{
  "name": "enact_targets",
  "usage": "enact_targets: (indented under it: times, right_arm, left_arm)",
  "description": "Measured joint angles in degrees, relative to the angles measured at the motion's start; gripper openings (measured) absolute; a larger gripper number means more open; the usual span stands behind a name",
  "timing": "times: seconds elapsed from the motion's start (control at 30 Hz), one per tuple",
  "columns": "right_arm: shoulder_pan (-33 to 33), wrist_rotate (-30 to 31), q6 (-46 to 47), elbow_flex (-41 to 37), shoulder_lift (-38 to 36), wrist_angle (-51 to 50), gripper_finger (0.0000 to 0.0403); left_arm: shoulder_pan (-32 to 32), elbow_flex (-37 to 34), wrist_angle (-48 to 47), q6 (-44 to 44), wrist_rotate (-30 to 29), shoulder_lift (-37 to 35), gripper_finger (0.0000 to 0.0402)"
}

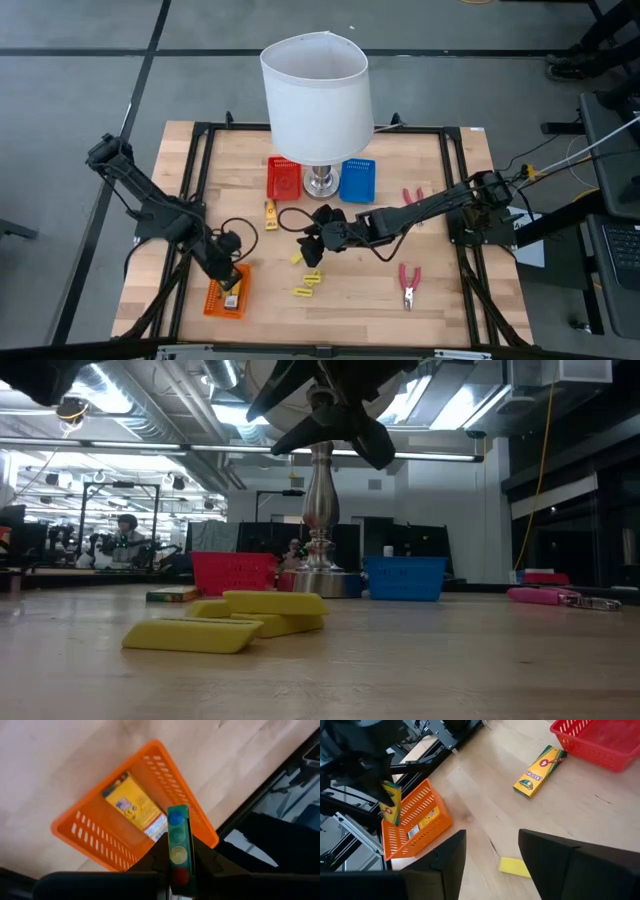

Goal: Pick & Place School Supplies
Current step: Put the yellow crayon box into the orange basket

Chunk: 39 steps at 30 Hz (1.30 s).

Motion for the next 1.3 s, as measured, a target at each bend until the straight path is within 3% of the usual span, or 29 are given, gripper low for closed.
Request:
enact_targets:
  times: [0.2, 0.5, 0.63, 0.93, 1.13, 1.3]
  right_arm:
    - [0.0, 0.5, 0.0, 0.0, 0.0, 0.0, 0.0183]
    - [-0.1, 0.1, 0.0, 0.0, 0.0, -0.2, 0.0183]
    - [-0.1, -0.1, 0.0, 0.0, 0.0, -1.1, 0.0183]
    - [0.0, -2.0, -0.1, -0.1, 0.0, -3.4, 0.0183]
    - [-0.2, -2.2, -1.7, -0.1, 0.0, -3.8, 0.0183]
    - [-0.7, -2.1, -2.0, -0.1, 0.0, -3.8, 0.0183]
  left_arm:
    - [-2.1, 0.0, 0.0, -3.2, -3.1, 1.9, 0.0048]
    - [-2.0, 0.0, 0.1, -4.7, -10.0, 2.5, 0.0208]
    - [-2.0, 0.0, 0.4, -5.0, -16.5, 2.1, 0.0249]
    - [-1.9, 0.0, 0.5, -14.8, -32.3, 0.1, 0.0237]
    - [1.0, 0.0, -0.8, -15.2, -27.0, 1.3, 0.0205]
    - [4.5, 0.0, -2.5, -14.5, -22.9, 4.0, 0.0143]
